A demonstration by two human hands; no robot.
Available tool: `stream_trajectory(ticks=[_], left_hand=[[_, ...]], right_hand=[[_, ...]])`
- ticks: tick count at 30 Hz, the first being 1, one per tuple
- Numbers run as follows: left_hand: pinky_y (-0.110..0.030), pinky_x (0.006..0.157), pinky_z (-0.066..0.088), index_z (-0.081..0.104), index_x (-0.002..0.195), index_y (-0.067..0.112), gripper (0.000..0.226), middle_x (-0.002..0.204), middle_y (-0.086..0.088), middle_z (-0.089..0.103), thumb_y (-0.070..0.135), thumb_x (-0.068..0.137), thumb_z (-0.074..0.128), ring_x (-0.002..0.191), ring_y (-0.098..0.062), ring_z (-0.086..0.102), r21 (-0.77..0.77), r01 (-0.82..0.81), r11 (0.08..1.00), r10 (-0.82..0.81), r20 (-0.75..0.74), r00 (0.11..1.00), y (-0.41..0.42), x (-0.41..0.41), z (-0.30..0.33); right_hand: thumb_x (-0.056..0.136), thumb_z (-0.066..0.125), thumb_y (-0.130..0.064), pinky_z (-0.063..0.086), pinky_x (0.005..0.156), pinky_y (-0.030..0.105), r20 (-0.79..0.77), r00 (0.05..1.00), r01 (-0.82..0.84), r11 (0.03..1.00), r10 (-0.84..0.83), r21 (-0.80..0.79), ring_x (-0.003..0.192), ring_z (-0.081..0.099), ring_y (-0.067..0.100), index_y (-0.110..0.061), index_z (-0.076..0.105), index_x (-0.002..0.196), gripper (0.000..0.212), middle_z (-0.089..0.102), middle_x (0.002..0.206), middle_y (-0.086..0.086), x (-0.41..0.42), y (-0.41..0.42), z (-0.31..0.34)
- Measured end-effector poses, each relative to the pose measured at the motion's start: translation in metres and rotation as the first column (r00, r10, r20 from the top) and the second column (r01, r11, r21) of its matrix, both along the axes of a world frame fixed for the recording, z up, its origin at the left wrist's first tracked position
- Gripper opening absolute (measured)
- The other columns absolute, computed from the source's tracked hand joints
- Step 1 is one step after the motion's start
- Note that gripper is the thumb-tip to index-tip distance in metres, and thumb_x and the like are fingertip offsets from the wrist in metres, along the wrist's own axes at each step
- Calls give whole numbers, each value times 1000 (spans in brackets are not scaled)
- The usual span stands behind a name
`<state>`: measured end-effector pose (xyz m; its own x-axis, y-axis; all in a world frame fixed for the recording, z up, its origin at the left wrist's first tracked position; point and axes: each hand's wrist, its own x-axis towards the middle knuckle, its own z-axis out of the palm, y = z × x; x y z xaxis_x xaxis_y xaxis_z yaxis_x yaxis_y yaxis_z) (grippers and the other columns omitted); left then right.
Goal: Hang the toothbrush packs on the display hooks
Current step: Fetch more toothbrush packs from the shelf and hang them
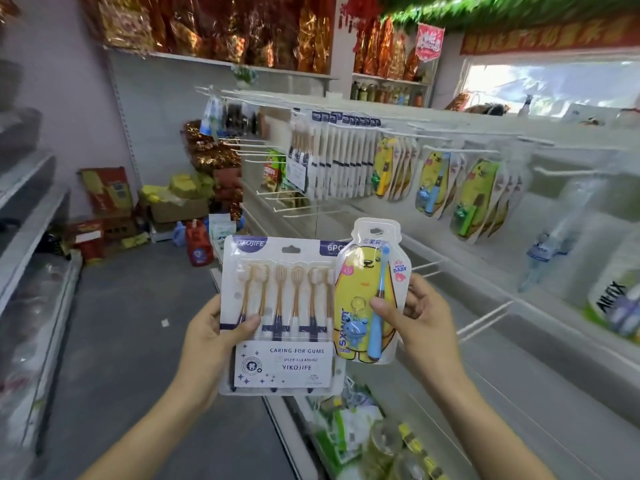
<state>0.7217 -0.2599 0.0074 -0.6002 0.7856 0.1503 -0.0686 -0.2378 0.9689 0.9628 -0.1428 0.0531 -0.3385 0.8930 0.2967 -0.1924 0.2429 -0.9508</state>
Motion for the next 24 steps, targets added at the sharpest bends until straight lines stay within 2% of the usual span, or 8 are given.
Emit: stream_trajectory(ticks=[6, 11, 14, 17, 20, 22, 24], left_hand=[[-58, 94, 52, 68, 117, 14, 47, 110, -10, 75, 11, 71, 77, 103, -32, 71, 1, 99, 995, -99, -32, 995, 66, -35, -9], [-51, 92, 54, 69, 113, 14, 43, 107, -8, 76, 8, 71, 75, 100, -30, 72, 32, 224, 974, -224, -25, 974, 130, -65, -13], [-50, 93, 54, 69, 115, 14, 42, 111, -8, 75, 4, 75, 74, 103, -27, 71, 41, 307, 951, -305, -52, 951, 170, -89, -11], [-39, 82, 60, 69, 112, 19, 40, 106, -4, 77, 1, 77, 73, 98, -23, 73, 50, 408, 912, -404, -75, 912, 209, -113, -4], [-25, 68, 60, 69, 110, 18, 40, 100, -2, 78, 2, 74, 74, 92, -21, 74, 57, 474, 879, -469, -85, 879, 244, -134, -1], [-31, 70, 62, 69, 112, 14, 45, 100, -7, 78, 9, 69, 78, 92, -27, 74, 61, 514, 856, -509, -77, 857, 265, -147, 3], [-43, 75, 62, 68, 115, 14, 62, 101, -10, 77, 29, 60, 90, 93, -32, 74, 57, 565, 823, -560, -76, 825, 284, -159, 5]], right_hand=[[84, 74, -2, 61, 80, 36, 37, 991, 125, 992, -126, 24, 96, 74, 24, -12, 63, 118, 38, 77, 104, 4, -16, 37, 7], [83, 72, 3, 58, 69, 22, 22, 968, 247, 968, -248, 41, 90, 75, 18, -12, 63, 115, 37, 78, 99, 1, -38, 69, 14], [83, 72, 2, 58, 68, 21, 15, 939, 343, 937, -344, 73, 89, 75, 16, -17, 64, 111, 35, 78, 97, -2, -56, 86, 19], [82, 72, 1, 60, 71, 25, -25, 895, 445, 889, -445, 110, 91, 75, 18, -17, 64, 112, 36, 78, 99, 1, -75, 102, 25], [78, 74, -5, 61, 77, 31, -69, 851, 526, 842, -521, 122, 95, 74, 24, -11, 63, 118, 42, 77, 103, 7, -93, 115, 31], [76, 74, -7, 60, 75, 29, -86, 822, 569, 812, -563, 127, 96, 74, 25, -8, 62, 119, 44, 77, 103, 7, -105, 121, 36], [77, 74, -5, 59, 73, 26, -99, 796, 606, 784, -598, 132, 96, 74, 24, -8, 62, 119, 44, 77, 103, 7, -118, 126, 42]])
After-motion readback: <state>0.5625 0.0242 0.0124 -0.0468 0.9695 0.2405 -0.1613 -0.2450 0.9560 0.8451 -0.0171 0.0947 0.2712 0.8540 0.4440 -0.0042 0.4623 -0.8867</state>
